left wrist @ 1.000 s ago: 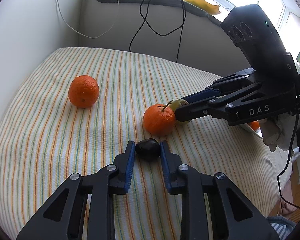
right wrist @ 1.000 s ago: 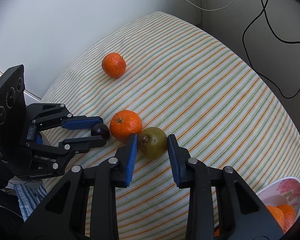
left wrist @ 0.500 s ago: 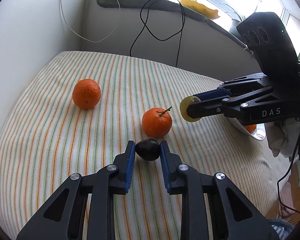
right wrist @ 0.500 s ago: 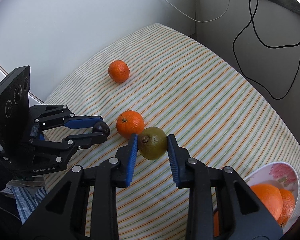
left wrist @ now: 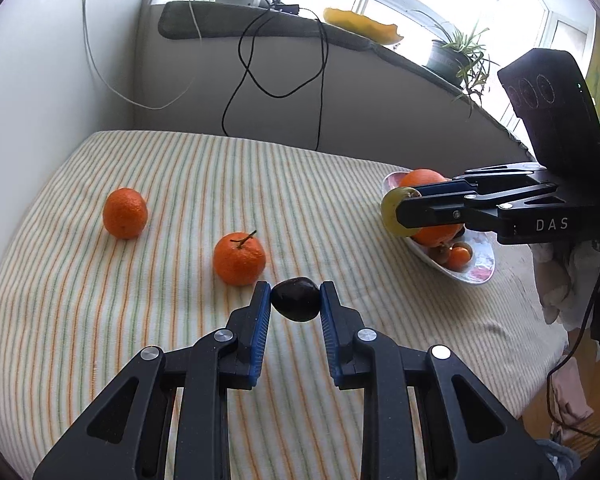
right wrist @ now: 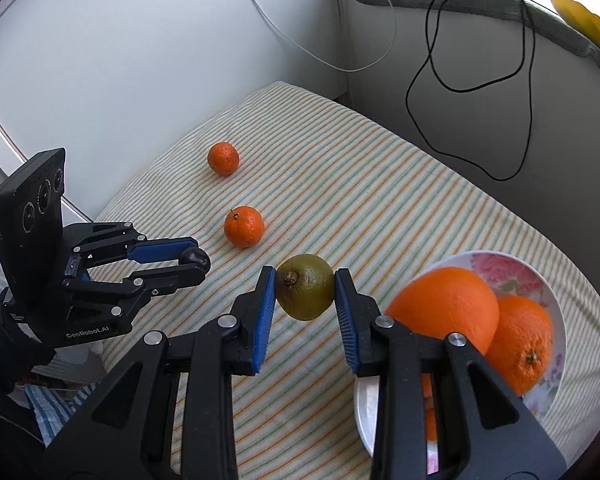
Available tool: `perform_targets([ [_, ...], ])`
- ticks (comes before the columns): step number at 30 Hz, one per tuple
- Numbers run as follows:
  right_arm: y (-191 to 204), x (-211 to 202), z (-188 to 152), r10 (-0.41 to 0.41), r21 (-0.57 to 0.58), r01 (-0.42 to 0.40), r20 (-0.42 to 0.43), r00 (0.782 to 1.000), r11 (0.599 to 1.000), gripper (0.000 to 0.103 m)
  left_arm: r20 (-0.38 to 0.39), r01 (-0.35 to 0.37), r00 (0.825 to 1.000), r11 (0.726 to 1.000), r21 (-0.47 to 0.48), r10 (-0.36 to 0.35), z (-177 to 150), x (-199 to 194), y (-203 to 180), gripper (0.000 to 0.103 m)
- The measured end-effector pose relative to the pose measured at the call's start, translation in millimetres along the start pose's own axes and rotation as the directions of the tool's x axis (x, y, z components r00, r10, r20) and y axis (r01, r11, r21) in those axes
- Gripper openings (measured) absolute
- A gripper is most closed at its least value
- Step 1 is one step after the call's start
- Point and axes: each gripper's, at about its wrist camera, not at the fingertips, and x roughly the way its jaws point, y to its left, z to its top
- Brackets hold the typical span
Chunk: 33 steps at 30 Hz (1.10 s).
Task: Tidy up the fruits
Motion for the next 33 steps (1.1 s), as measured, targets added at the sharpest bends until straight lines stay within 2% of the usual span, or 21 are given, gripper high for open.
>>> perform_targets([
  [9, -28, -43, -33, -0.037, 0.075, 0.033, 0.05, 0.998, 0.997, 0.031, 0.003, 0.048, 0.999, 0.998, 0.05, -0.049, 8, 10, -41, 0.023],
  [19, -52, -69, -60, -0.056, 0.156, 0.041, 0.095, 0.994, 0.987, 0.031, -0.003, 0.11, 0.994, 0.99, 0.086, -0.11, 16, 28, -87, 0.023],
  [33, -91, -87, -93, -0.116, 0.242, 0.093, 0.082, 0.99, 0.966, 0.031, -0.033, 0.166, 0.986, 0.974, 0.156, -0.163, 21, 53, -139, 0.023],
])
